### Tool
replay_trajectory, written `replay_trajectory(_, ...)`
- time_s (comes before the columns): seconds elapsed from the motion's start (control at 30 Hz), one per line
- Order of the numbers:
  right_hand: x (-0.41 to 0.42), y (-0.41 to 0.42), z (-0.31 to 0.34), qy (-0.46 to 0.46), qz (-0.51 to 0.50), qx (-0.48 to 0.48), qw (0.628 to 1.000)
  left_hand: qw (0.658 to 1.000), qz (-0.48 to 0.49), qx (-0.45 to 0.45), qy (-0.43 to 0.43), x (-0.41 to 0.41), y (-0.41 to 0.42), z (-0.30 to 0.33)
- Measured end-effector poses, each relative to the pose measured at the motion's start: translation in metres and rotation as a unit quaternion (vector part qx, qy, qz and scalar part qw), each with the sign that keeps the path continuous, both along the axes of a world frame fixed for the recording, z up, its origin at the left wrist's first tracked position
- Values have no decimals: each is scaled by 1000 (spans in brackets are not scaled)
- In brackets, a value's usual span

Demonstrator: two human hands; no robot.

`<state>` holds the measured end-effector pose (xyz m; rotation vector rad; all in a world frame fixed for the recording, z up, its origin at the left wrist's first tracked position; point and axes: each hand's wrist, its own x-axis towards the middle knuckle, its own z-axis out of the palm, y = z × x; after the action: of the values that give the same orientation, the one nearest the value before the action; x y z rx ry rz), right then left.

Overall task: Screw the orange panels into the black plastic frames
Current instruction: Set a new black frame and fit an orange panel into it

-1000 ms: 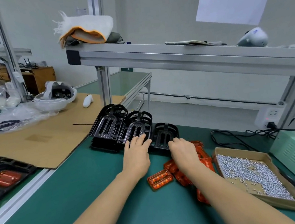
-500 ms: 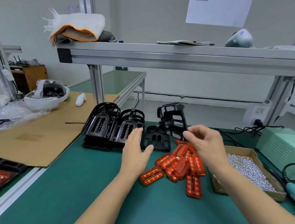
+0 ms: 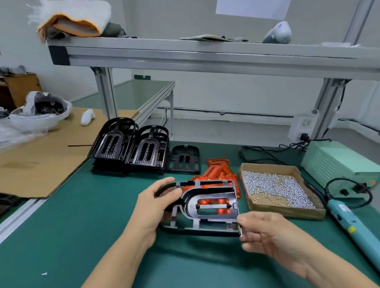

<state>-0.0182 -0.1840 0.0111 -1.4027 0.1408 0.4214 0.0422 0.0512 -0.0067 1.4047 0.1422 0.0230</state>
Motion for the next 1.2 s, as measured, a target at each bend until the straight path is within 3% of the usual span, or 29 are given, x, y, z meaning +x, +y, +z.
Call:
replay_trajectory(0.13,3,-11,-1,-53,12,-206,977,997,-42,45,36,-20,8,-8)
replay_trajectory(0.27,28,-9,-5,-141,-37,-383,912,987,-101,121,45,-32,16,-10)
replay_trajectory(0.4,49,15,-9,-188,-32,-592,783,977,-91,193,22,-35,12,-8)
replay_trajectory(0.57,64,38,-9,-168,-8,-722,671,944,-51,324,-30,-34,2,-9)
replay_trajectory(0.7,68,44,-6,-155,2,-725,671,928,-16,370,-43,-39,-5,-16)
replay_trajectory(0.83,61,36,1,-139,11,-691,709,919,-3,392,-49,-43,-6,-18)
replay_trajectory(0.97,40,16,6,-225,-23,-626,746,903,35,417,-102,-45,-8,-11)
replay_trajectory(1.1,15,5,4,-367,-61,-479,795,931,10,319,-176,-51,-18,1)
replay_trajectory(1.2,2,6,3,-423,-57,-421,800,952,-37,245,-181,-56,-28,6)
